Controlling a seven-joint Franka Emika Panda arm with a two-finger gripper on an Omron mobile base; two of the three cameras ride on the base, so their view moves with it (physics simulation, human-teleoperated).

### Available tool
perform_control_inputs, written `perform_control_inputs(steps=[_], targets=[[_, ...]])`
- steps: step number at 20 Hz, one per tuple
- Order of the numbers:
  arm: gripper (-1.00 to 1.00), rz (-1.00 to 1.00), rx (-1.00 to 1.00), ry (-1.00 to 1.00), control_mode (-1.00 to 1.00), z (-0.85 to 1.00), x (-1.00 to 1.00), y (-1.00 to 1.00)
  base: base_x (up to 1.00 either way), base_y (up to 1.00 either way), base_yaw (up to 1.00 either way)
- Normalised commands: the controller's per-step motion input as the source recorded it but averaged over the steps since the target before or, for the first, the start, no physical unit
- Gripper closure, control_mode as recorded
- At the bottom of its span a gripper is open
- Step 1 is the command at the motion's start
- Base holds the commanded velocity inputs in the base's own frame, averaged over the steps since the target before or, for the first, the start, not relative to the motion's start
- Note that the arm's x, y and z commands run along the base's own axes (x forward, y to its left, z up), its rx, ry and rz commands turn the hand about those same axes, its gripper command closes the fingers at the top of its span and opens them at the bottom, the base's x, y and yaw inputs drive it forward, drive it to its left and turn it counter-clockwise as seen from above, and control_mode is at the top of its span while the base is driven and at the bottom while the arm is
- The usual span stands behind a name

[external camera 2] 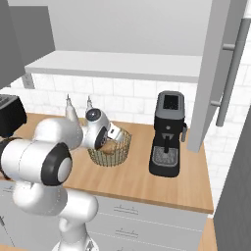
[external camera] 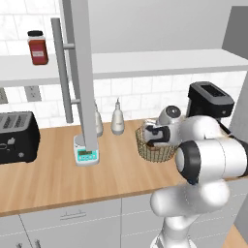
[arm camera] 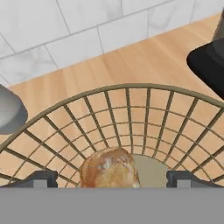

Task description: Open the cabinet, pick up the bread from the cabinet and place it in the basket. Then move the basket to the dining counter.

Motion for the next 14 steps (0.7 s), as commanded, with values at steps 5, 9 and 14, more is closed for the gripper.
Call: perform_control_inputs(steps=[5,9,14], targets=[[-1.00,0.04,-0.02,0.00,-1.00,0.62,-0.88,0.14,0.00,0.00,0.00],[-1.00,0.17,-0.14,0.04,-1.00,0.96,-0.49,0.36,0.00,0.00,0.00],[-1.00,0.27,-0.26,0.16,-1.00,0.16,-0.73,0.48,0.00,0.00,0.00]])
